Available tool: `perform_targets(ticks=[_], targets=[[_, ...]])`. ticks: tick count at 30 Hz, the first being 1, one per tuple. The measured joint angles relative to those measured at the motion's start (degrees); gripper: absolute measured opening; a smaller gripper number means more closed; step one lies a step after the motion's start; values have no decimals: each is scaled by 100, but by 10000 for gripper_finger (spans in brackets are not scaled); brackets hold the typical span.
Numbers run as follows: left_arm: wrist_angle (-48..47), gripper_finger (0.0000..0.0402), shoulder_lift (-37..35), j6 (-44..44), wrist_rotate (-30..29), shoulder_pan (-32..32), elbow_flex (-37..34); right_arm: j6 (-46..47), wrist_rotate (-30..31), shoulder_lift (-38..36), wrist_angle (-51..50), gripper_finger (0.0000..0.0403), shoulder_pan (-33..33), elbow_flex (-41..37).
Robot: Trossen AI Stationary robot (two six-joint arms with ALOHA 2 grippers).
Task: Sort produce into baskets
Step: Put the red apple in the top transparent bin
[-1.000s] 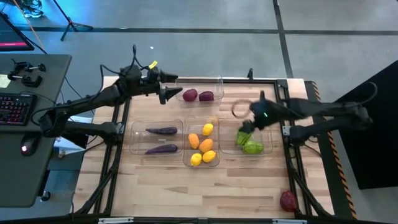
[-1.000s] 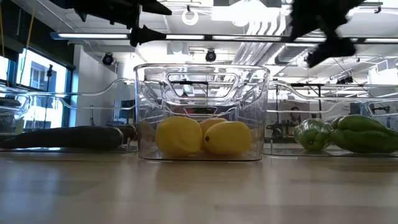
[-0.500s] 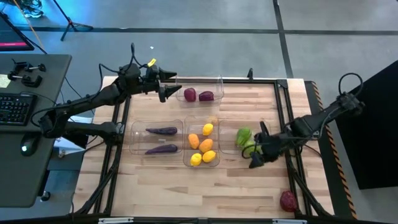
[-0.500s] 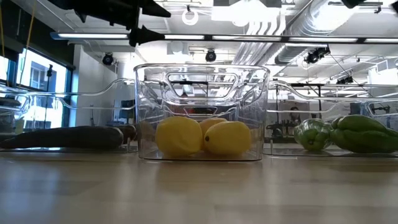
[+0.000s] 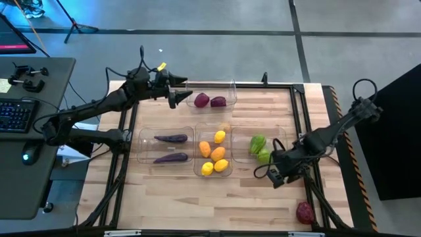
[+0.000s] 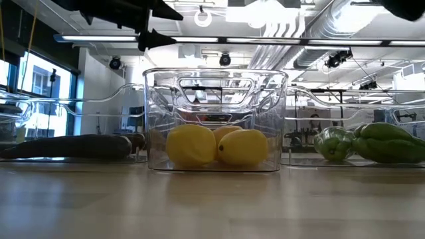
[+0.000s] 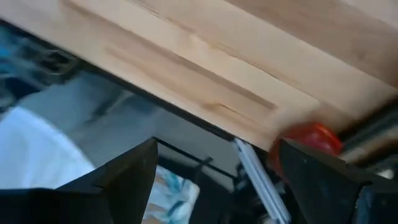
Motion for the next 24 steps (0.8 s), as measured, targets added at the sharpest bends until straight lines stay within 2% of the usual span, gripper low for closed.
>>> perform_targets(ticks=[2,7,13,19,24], targets=[[-13,394,17,-50,1,0,2,48,-96,125,-122,323,4,-1],[-45,394,82,-64,4,-11,2,301,178,408,-107,323,-2,-3],[-27,394,171,-62,4,-11,2,326,-1006,1075,-317,323,303,-3],[-33,394,198,-64,4,-11,2,413,-1471,1885,-296,323,728,-3],[-10,394,200,-62,4,-11,2,356,-2095,2505,-197,323,1005,-3]])
